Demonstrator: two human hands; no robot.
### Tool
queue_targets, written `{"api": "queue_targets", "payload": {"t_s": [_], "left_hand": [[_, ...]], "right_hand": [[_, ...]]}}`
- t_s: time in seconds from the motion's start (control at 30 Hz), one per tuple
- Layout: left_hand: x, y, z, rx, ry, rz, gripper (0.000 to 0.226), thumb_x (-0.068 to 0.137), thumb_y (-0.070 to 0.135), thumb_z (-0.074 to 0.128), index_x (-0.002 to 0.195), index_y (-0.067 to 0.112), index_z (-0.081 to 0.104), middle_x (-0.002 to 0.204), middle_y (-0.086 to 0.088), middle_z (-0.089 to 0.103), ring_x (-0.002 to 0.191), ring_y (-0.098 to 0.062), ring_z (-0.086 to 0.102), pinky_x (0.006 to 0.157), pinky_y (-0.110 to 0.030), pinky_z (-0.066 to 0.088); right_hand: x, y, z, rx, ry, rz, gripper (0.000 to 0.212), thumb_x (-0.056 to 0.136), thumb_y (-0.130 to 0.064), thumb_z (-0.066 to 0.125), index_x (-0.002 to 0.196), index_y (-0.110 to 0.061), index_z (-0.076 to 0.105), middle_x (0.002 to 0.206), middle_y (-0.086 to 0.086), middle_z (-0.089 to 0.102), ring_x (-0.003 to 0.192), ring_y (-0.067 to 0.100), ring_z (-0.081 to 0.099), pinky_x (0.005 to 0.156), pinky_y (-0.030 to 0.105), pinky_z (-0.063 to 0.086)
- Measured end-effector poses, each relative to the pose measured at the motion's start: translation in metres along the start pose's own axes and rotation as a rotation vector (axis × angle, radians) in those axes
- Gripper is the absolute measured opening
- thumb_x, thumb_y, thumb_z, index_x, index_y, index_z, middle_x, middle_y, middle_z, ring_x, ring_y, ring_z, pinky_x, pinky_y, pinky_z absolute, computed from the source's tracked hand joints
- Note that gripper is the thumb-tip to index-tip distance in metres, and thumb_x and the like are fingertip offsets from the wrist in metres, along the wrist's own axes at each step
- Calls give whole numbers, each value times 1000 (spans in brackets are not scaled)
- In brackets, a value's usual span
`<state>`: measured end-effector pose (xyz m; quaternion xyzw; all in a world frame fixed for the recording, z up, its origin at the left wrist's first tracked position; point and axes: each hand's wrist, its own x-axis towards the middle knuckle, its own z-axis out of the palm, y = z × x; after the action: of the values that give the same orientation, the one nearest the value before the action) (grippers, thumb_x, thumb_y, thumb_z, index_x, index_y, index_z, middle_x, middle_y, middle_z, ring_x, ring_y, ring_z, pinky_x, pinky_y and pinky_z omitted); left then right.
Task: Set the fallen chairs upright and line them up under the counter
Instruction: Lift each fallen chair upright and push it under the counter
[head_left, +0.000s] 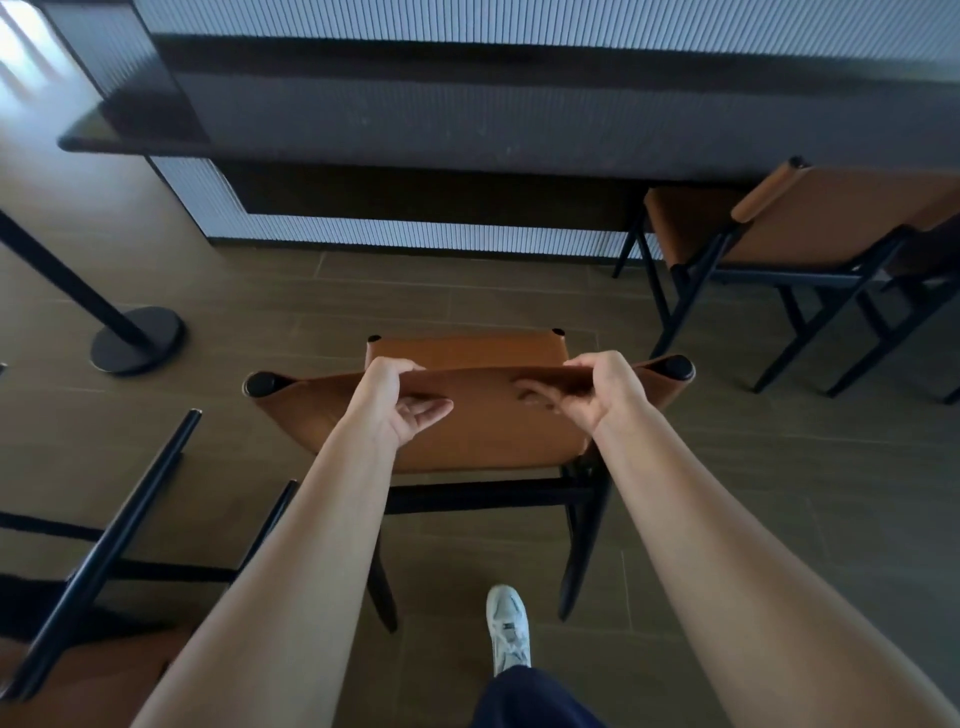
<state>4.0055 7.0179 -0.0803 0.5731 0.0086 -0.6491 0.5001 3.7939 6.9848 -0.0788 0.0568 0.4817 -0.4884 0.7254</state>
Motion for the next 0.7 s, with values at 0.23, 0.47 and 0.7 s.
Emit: {"api": "queue_targets", "payload": {"t_s": [0.23,0.47,0.7], "left_hand": [[25,49,40,-20,-45,64,24,82,-9,51,104,0,54,114,-30,56,95,-45,65,77,-53,58],[49,93,78,-10,-11,58,32,84,-9,45,115,-8,52,115,-37,53,97,-48,63,64,-50,60],[73,130,106,-86,-3,22,21,86,-10,45,107,-6,50,111,-35,51,114,-55,50,83,-60,52]], "right_hand": [[28,-36,58,-59,-8,-17,24,86,13,38,106,2,44,144,43,19,129,68,23,73,66,54],[54,-69,100,-140,-73,-7,17,89,11,39,102,3,43,146,43,14,130,66,25,62,59,57],[76,-91,135,-122,-61,21,15,89,10,41,98,-3,42,152,39,7,135,62,22,72,60,57]]}}
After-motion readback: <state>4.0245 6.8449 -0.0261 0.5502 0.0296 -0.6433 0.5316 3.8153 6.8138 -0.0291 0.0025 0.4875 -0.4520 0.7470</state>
